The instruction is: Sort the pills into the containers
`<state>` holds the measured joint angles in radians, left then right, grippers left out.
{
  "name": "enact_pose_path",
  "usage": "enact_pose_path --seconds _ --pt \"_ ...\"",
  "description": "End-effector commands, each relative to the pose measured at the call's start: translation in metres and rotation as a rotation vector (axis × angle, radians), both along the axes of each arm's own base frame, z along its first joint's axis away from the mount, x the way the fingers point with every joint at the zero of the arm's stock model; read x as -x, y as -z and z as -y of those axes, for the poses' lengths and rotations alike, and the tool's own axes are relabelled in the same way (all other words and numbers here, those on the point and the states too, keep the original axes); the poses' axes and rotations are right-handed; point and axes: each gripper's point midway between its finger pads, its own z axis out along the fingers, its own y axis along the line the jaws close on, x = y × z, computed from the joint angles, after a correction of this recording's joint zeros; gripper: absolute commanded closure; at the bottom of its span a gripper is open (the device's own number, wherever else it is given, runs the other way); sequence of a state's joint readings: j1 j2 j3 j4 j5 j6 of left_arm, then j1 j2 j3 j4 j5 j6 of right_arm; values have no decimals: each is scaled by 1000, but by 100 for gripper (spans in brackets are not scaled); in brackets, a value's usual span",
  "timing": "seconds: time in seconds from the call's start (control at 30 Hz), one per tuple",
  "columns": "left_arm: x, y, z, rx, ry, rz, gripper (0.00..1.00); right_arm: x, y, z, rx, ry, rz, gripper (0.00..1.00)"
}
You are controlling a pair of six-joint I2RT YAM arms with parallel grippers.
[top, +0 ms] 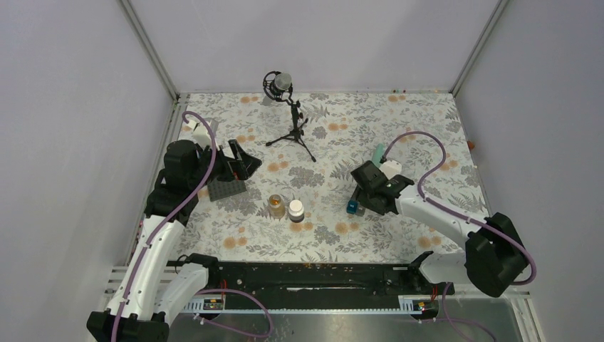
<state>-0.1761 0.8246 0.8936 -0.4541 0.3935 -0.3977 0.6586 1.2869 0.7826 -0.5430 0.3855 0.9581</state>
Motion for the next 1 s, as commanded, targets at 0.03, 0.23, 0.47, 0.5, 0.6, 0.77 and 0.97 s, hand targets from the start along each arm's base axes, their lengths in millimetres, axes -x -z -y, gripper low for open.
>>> enact_pose_path --seconds 0.03,0.23,0.47,0.5,0.6,0.77,0.97 --pt "-2 -16 2 20 5 63 1 -14 2 6 1 301 46 29" --pt "-1 -15 0 16 -5 69 1 -28 4 0 16 374 61 15" --pt "-1 -15 -1 12 -8 74 1 -19 20 -3 42 396 -13 28" --pt "0 -16 0 14 -2 74 1 -18 23 -3 47 395 -13 28" --pt "1 -15 2 19 10 69 1 -16 29 0 70 399 -23 28" --pt "1 -14 2 17 9 69 1 -14 36 -1 115 359 -54 23" --pt "2 -15 2 21 12 70 1 -1 47 -6 108 245 -100 18"
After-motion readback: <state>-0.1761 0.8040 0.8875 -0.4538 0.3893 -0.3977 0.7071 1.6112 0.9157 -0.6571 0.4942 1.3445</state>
